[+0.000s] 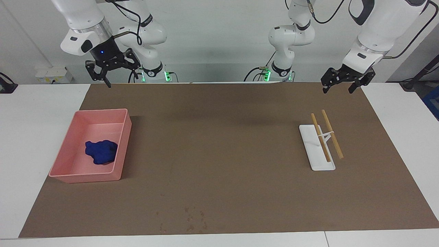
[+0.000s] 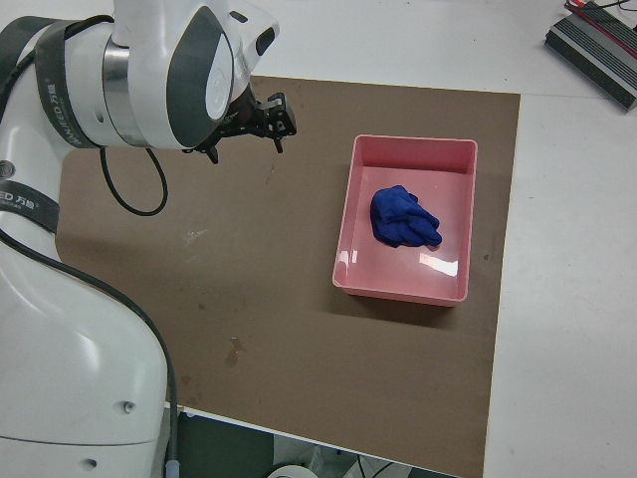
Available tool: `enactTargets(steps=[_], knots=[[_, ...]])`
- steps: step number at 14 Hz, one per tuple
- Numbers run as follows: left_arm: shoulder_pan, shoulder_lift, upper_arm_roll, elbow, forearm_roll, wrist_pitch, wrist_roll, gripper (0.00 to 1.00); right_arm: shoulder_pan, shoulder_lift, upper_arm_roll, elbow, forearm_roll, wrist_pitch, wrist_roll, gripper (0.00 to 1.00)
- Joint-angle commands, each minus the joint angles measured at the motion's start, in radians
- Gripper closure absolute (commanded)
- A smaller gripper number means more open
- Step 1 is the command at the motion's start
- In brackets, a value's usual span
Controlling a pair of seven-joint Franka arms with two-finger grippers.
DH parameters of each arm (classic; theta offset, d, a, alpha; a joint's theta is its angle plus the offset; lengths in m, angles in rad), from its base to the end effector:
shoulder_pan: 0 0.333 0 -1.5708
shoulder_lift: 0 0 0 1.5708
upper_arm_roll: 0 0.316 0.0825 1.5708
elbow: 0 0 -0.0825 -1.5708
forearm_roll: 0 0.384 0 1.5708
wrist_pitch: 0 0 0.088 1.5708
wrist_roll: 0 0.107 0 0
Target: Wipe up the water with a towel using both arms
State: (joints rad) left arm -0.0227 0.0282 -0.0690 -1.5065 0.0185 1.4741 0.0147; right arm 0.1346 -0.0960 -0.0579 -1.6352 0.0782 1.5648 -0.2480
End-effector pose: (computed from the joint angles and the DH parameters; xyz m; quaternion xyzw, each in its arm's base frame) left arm 0.5514 -0.0480 0.6308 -0.9981 0.0526 0.0299 0.0094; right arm 0.5217 0.0469 0.6456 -0.9858 -0.1623 -0.0162 0.0406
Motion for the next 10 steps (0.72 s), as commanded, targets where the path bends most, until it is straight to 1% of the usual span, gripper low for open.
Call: enactTargets(steps=[1, 2, 3, 7, 10], knots=[[-0.008, -0.016, 0.008, -0.021, 0.017, 0.012, 0.004, 0.0, 0.014, 0.065, -0.006, 0.072, -0.032, 0.003, 0.033, 0.0], [-0.008, -0.016, 0.008, -0.021, 0.017, 0.012, 0.004, 0.0, 0.014, 0.091, -0.006, 0.113, -0.032, -0.009, 0.033, 0.0], [-0.008, -0.016, 0.008, -0.021, 0.017, 0.012, 0.004, 0.0, 0.017, 0.096, -0.006, 0.12, -0.035, -0.018, 0.035, 0.0], [-0.008, -0.014, 0.008, -0.021, 0.017, 0.012, 0.004, 0.0, 0.002, 0.079, 0.004, 0.061, -0.029, -0.02, 0.072, 0.0], [-0.008, -0.016, 0.008, -0.021, 0.017, 0.012, 0.004, 0.0, -0.018, 0.047, 0.013, -0.004, -0.029, -0.003, 0.072, 0.0]])
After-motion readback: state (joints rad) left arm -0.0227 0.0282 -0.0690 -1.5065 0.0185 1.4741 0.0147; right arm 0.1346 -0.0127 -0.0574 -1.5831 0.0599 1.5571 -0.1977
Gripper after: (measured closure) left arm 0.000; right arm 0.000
